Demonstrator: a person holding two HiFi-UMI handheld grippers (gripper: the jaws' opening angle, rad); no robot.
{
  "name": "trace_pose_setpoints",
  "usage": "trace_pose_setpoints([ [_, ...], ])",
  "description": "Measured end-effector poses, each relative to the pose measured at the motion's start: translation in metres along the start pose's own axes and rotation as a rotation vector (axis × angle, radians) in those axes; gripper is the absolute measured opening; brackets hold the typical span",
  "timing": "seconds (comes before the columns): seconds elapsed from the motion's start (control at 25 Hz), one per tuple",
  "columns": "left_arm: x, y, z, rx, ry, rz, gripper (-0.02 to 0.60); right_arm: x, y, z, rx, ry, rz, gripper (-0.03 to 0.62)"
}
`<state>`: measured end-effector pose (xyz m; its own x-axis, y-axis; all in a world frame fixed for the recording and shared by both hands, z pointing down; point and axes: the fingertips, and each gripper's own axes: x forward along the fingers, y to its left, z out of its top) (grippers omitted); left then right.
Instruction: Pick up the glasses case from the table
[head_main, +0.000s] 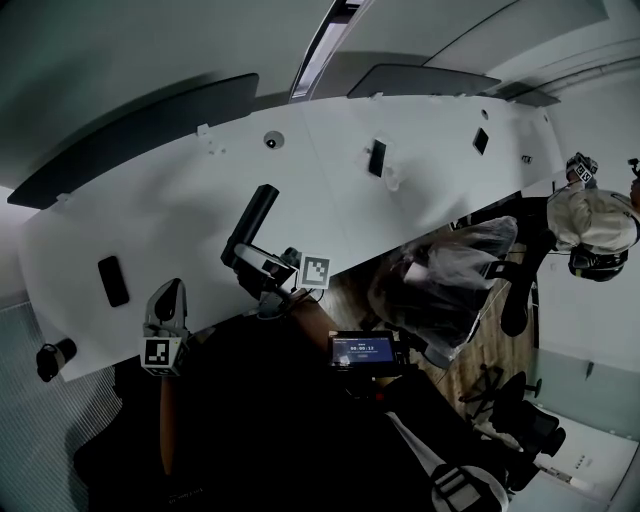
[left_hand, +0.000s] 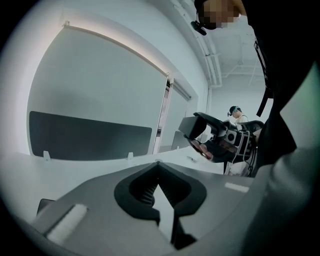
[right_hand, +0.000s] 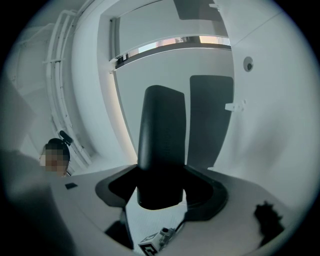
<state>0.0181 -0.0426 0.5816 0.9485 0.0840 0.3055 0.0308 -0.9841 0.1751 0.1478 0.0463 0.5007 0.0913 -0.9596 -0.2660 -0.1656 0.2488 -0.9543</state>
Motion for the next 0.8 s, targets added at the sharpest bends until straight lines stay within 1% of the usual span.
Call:
trace_pose_setpoints([
  [0.16, -0.002, -0.001, 0.002, -0.006, -0.015, 0.014, 0.006, 0.002, 0.002, -0.001, 0.002, 0.012, 0.009, 0.295],
  [0.24, -0.004, -0.002, 0.001, -0.011, -0.012, 0.021, 0.006, 0.003, 0.003, -0.003, 0.006, 0.021, 0.014, 0.295],
  [0.36, -0.006, -0.002, 0.001, 0.004, -0.007, 0.028, 0.006, 0.003, 0.004, -0.005, 0.009, 0.033, 0.018, 0.295],
  [0.48, -0.01, -0.002, 0.006, -0.006, -0.016, 0.04, 0.006, 0.006, 0.005, -0.01, 0.01, 0.044, 0.026, 0.295],
  [0.8, -0.017, -0.002, -0.001, -0.01, -0.017, 0.056, 0.006, 0.007, 0.006, -0.018, 0.018, 0.059, 0.036, 0.295],
])
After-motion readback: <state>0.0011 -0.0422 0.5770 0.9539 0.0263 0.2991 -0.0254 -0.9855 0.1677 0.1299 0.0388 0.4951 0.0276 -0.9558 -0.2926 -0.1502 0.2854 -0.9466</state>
